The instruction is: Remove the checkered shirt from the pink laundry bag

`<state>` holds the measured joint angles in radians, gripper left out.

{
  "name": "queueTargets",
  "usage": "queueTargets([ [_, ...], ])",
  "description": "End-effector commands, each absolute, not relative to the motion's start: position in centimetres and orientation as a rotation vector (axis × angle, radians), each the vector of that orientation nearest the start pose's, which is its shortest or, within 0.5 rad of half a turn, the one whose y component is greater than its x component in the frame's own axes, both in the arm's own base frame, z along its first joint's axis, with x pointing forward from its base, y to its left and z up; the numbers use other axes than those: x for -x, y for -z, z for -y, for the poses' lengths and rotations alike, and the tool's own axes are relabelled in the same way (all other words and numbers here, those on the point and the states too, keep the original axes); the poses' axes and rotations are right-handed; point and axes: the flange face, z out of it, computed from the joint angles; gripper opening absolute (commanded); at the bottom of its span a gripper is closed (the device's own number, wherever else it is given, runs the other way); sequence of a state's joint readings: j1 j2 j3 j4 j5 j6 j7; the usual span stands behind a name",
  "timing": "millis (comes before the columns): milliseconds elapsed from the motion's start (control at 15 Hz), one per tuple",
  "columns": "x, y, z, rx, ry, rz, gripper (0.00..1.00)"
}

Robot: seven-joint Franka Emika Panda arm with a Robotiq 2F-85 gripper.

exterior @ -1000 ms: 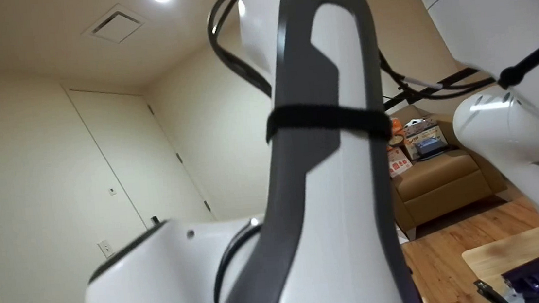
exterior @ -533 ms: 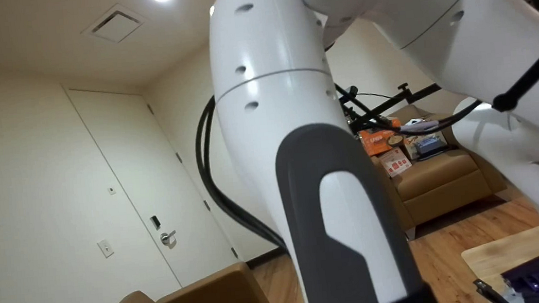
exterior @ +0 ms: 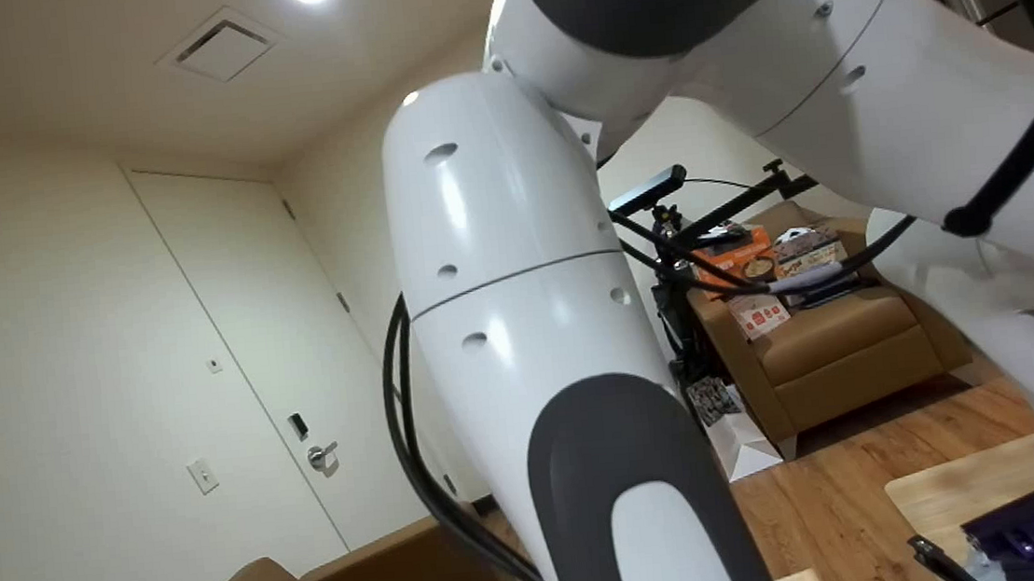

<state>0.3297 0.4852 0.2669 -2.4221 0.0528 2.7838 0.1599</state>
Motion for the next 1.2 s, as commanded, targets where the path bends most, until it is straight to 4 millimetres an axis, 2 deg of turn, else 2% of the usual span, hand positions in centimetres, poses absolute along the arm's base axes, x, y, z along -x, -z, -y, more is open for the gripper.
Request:
queueTargets([
  [0, -38.1, -11.2, -27.2, 2.992, -0.233, 0.550, 1.00],
  [133, -38.5, -11.7, -27.6, 3.022, -0.211, 0.519, 1.00],
  [333, -39.8, -10.6, -28.2, 3.054, -0.268, 0.508, 1.00],
  [733, -41.6, -5.9, -28.5, 3.097, -0.440, 0.419, 1.00],
  [1067, -42.6, -1.6, -28.8, 3.100, -0.508, 0.454, 1.00],
  [1133, -42.8, -1.1, -29.0, 3.099, -0.510, 0.446, 0.90],
])
